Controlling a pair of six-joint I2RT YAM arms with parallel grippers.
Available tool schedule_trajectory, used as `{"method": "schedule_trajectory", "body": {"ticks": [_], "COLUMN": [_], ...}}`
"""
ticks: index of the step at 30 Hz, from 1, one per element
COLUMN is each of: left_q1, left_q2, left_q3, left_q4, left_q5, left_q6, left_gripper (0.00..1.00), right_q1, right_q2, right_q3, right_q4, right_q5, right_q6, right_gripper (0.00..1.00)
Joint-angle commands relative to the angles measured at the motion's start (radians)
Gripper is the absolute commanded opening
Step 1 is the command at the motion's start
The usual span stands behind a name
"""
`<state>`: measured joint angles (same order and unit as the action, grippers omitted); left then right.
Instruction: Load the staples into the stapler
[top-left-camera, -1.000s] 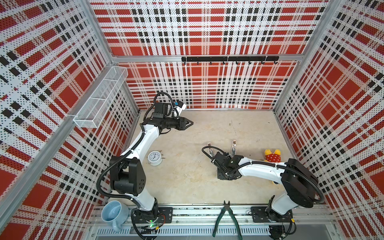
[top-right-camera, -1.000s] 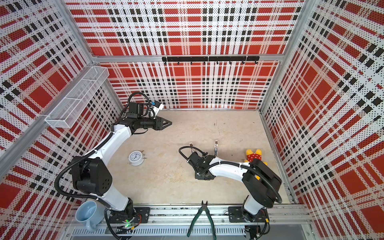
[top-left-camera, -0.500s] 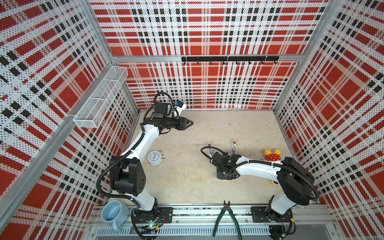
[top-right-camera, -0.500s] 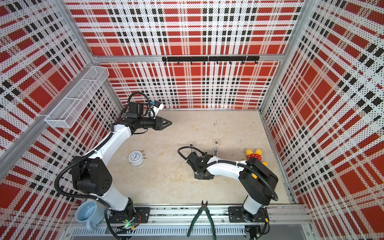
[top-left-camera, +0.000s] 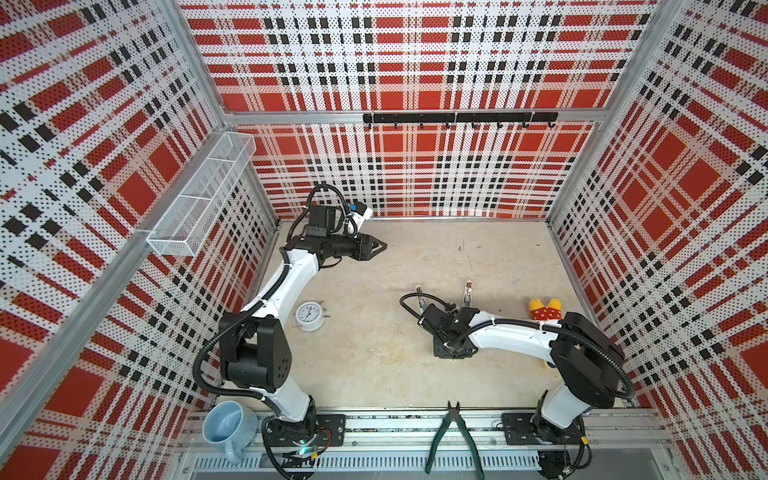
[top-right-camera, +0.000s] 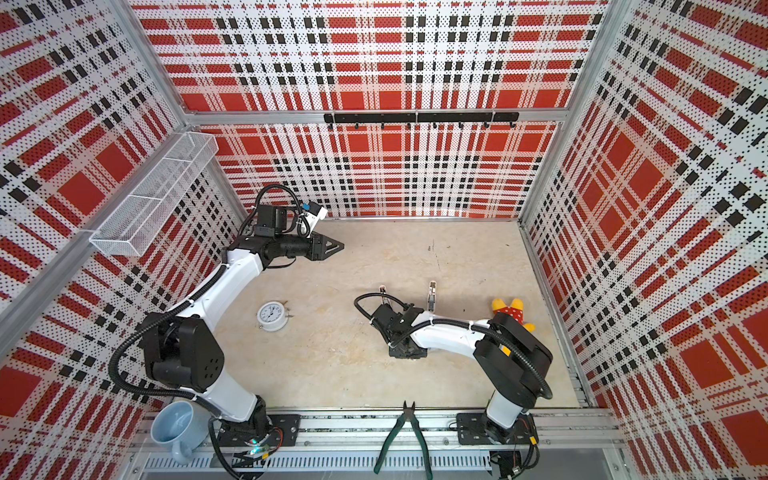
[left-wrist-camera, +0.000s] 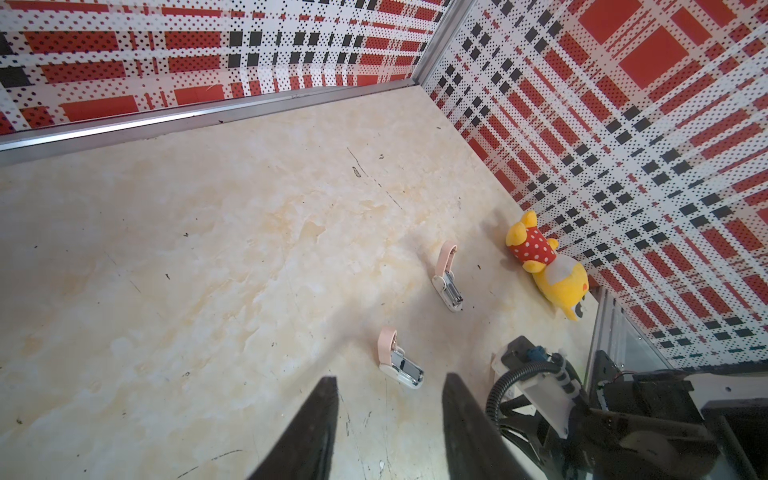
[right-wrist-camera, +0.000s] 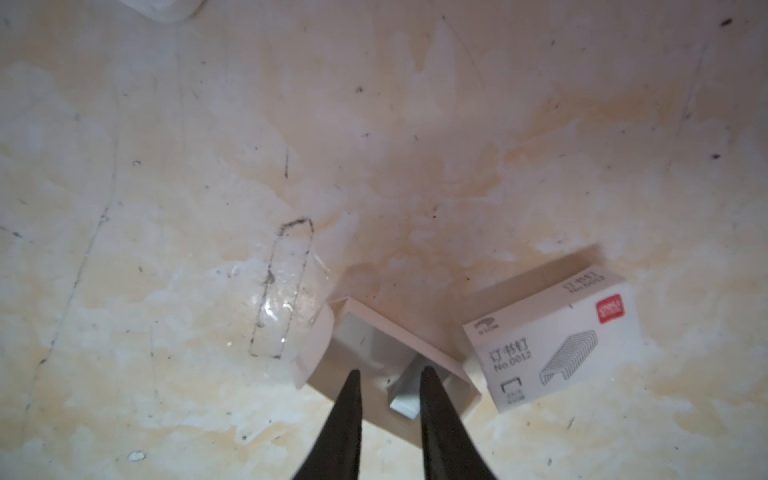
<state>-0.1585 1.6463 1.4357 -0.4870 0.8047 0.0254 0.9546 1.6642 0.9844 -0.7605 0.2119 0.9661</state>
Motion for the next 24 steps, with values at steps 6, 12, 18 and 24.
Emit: {"method": "schedule_trajectory", "body": {"ticks": [6,12,18,24], "left_q1": [-0.003,0.000,0.004,0.005], "left_q2": [-0.033,-0.037,-0.042,-0.044], "left_q3": [-0.014,-0.015,-0.018,-0.015], "left_q4": [0.021,0.016,0.015,0.013], "left_q5": [0.013,0.013,0.011,0.010], "left_q6": [-0.013,-0.013,-0.014,-0.015], "left_gripper": [0.45,0.45,0.45,0.45], "right_q1": [0.007,0.007,0.006,0.007], "right_q2": [0.034,0.093,0.107,0.133], "right_q3": [0.045,0.123,0.126,0.169], "right_q4": [-0.002,-0.021,0.017,0.046], "right_q5": [0.031,0.032,0.018,-0.003], "right_q6": [-0.015,-0.069,-0.092,-0.146], "right_gripper": [0.27,0.26,0.26,0.26]}}
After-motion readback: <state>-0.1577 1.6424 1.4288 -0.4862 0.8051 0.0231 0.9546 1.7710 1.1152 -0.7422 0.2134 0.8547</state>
